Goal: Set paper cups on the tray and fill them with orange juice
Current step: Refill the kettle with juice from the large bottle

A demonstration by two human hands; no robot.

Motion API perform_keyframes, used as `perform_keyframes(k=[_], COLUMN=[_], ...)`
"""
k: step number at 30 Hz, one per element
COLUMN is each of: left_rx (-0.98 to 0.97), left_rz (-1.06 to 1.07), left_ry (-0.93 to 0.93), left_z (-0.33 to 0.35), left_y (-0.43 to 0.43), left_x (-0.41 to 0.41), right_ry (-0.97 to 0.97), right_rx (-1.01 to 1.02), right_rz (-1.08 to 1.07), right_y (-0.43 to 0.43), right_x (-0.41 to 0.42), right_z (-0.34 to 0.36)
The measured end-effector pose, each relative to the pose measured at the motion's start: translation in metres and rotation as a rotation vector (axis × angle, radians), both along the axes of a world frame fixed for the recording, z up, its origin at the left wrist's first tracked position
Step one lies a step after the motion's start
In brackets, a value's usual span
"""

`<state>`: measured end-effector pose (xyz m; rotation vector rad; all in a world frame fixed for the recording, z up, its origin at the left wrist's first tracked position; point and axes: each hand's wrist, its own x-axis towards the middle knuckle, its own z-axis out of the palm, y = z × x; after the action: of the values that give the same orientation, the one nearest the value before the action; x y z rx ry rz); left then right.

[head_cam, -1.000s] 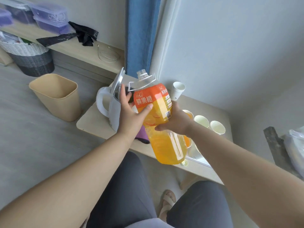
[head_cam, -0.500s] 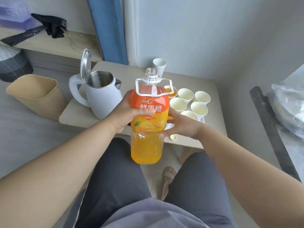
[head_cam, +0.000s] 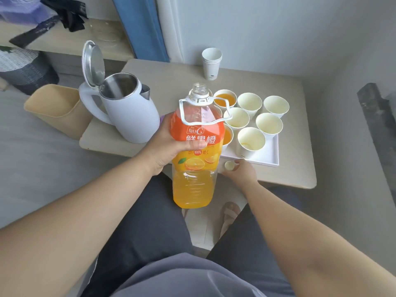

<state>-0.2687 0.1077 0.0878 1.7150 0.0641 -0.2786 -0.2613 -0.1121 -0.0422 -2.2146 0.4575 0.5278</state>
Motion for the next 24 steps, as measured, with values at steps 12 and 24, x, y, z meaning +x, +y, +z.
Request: perform_keyframes(k=[12, 24], left_rx=[0.030, 0.034], left_rz=[-0.002, -0.203], left_ry=[0.049, -0.030], left_z=[-0.003, 0.012], left_y=[-0.009, -0.034], left_x=[-0.005, -0.006], right_ry=[-0.083, -0.439], right_rx=[0.080, 0.549], right_rz=[-0.061, 0.019], right_y=[0.001, -0.049], right_x=[-0.012, -0.008], right_z=[0.003, 0.176])
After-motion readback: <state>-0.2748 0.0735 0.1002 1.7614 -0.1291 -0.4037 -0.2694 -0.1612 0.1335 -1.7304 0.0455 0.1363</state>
